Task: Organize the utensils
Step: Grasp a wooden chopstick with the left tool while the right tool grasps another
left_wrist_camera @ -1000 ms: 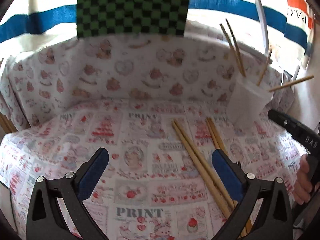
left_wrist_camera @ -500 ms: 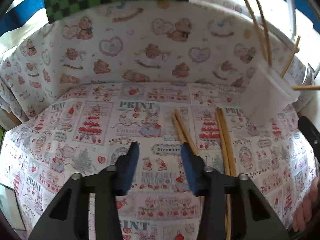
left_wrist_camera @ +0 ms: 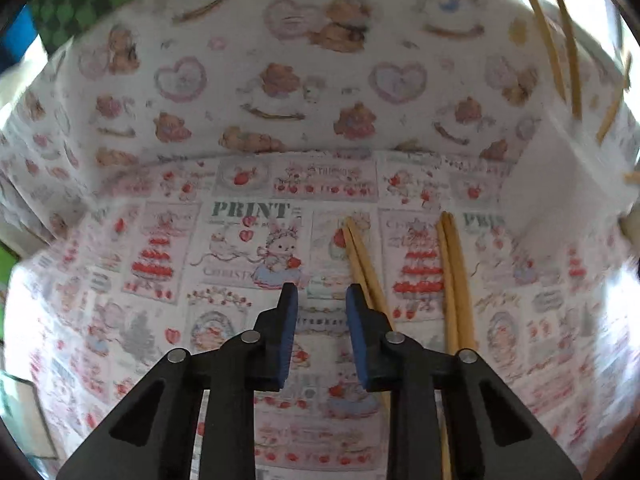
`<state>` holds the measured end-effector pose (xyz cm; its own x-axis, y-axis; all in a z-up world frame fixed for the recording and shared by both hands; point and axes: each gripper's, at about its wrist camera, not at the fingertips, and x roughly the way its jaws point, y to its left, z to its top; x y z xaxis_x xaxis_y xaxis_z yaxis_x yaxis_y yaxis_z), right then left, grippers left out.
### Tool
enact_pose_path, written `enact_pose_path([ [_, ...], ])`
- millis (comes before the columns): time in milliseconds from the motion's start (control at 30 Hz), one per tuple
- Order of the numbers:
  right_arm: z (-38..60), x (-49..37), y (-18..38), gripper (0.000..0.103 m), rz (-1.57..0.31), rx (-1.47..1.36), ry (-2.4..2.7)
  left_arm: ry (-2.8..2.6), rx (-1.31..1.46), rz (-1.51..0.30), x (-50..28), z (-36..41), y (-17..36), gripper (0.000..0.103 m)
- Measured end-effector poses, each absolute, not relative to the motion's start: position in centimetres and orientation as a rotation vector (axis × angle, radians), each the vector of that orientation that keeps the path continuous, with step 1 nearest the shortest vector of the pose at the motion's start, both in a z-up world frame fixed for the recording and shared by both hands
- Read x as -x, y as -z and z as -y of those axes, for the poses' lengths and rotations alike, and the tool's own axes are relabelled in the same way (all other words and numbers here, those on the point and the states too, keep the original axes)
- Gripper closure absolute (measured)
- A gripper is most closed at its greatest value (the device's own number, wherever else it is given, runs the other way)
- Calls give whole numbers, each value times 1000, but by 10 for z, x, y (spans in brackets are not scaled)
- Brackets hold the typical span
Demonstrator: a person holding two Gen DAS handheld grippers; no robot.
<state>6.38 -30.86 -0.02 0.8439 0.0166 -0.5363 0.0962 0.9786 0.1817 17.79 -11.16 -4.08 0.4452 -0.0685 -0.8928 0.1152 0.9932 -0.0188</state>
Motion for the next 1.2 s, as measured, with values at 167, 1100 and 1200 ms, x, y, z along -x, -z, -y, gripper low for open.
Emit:
enact_pose_path([
  [167,308,-64,1,26,-569,-204,36,118,17,-1065,-176,102,30,79],
  [1100,305,-62,-2,26,-569,-190,20,110,-47,-1185,-199,130,44,100],
  [1200,305,-63,-1,26,-580,-205,1,146,-42,-1119,-191,132,20,100],
])
